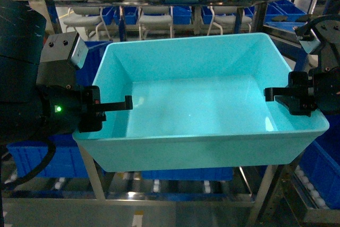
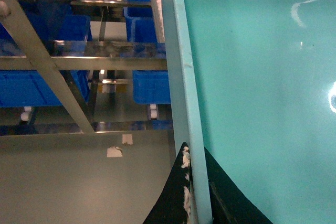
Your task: Organize blue bins on left shelf correctly
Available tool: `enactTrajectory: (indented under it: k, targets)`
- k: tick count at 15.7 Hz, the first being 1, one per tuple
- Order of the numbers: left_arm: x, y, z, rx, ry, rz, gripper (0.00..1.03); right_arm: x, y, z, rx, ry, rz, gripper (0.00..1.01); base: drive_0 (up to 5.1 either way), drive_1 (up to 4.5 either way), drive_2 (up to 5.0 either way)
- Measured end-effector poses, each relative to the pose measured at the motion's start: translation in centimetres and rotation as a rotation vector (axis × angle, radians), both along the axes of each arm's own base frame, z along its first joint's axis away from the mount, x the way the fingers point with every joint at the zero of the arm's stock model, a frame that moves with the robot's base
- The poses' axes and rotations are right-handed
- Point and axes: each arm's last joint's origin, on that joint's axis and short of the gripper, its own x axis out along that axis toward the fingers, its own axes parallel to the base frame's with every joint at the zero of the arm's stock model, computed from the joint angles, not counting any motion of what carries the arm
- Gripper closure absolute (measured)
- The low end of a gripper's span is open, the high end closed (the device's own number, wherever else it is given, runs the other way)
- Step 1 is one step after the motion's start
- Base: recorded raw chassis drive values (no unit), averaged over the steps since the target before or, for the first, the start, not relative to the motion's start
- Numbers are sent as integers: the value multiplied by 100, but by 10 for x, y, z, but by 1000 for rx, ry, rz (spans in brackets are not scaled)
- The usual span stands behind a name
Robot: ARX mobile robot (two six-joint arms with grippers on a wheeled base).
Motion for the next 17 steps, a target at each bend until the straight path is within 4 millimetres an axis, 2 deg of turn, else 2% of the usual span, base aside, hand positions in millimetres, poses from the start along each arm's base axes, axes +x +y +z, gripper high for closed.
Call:
enactTrajectory:
  k: [8, 17]
  targets:
    - [0, 1, 0, -1, 0, 3, 101, 0, 2, 0, -1, -2, 3, 94, -253, 505, -238]
    - [0, 1, 1, -1, -4, 3, 101, 0, 2, 0, 0, -3, 2, 94, 9, 401, -384]
